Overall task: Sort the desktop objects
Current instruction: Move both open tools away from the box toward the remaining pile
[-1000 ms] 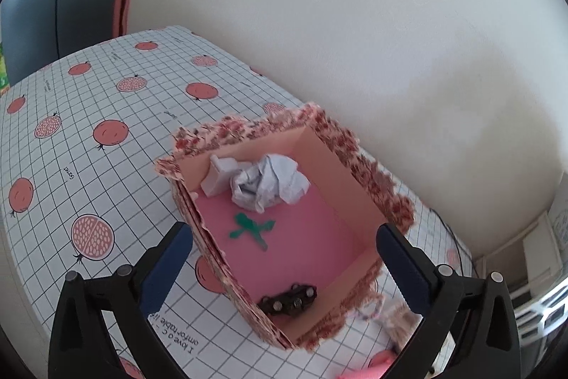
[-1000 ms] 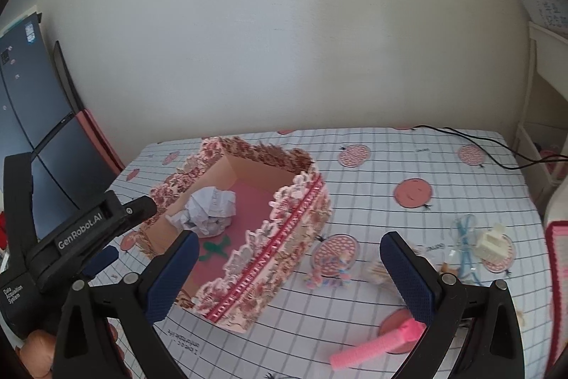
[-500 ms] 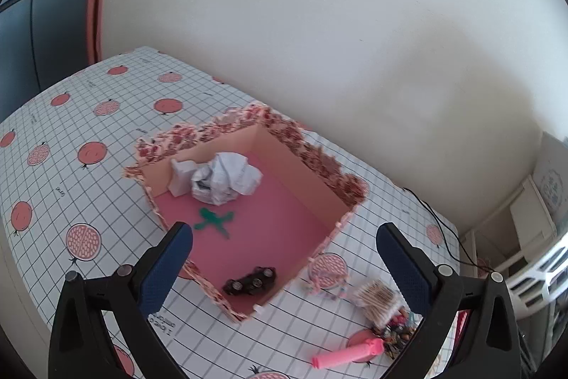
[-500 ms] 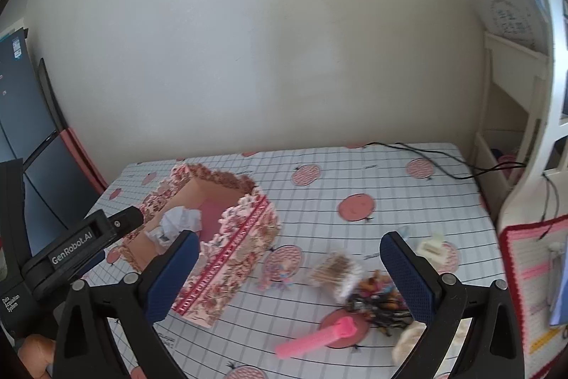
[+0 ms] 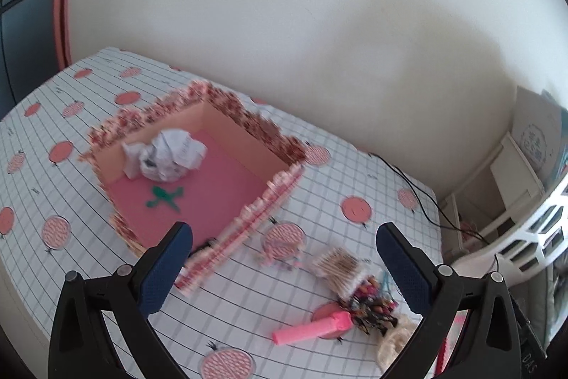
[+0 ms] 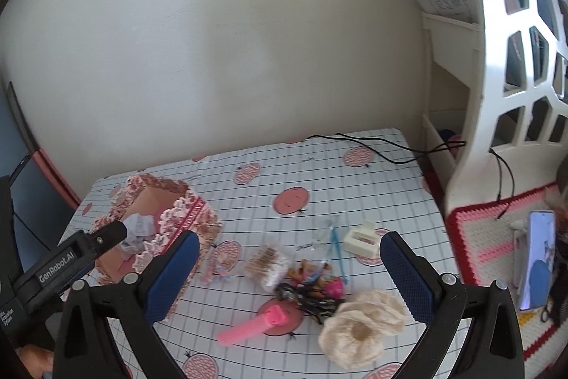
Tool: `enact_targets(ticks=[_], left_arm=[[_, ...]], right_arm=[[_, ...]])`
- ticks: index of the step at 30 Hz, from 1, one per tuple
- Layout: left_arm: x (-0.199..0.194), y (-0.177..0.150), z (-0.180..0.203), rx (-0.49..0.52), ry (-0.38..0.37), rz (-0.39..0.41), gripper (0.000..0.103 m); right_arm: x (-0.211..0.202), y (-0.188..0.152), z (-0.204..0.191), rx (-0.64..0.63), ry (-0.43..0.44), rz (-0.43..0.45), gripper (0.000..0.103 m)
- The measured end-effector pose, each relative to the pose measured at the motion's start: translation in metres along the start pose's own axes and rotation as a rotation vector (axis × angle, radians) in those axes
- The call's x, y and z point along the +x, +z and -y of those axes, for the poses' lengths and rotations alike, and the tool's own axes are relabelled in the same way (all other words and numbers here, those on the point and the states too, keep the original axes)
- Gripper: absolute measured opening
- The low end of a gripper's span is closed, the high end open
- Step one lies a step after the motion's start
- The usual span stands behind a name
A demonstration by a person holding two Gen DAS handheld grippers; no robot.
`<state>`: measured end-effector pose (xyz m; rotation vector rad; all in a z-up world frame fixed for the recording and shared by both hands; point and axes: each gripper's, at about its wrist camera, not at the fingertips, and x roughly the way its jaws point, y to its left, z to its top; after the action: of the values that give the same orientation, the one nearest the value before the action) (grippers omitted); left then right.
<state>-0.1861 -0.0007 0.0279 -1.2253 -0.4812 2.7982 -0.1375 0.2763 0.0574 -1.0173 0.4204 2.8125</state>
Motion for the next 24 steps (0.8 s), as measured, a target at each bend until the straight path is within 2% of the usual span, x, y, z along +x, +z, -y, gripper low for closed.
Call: enact_targets(ticks=[6, 12, 17, 21, 24], left_arm=[[0.004, -0.010, 0.024, 0.052, -0.035, -0.027, 0.103], [0.011, -0.014, 0.032, 0.081, -0.039, -0.045, 0.103], [0.022, -0.018, 0.032, 0.060, -0.046, -0.075, 0.103], [0.044, -0.027, 0.036, 0.083, -0.031, -0.134, 0.103], [0.061, -0.036, 0.039, 0.100, -0.024, -0.182, 0.103]], right_arm=[[-0.009, 0.002, 0.019, 0.041, -0.021, 0.011, 0.103], [-0.002, 0.000, 0.029, 0.047, -0.042, -0.025, 0.103], [0.009, -0.006, 0.033, 0.040, -0.078, -0.061, 0.103], [0.034, -0.016, 0.039, 0.024, -0.100, -0.127, 0.103], [0.067, -0.033, 0.051, 0.027, -0.142, -0.241, 0.103]])
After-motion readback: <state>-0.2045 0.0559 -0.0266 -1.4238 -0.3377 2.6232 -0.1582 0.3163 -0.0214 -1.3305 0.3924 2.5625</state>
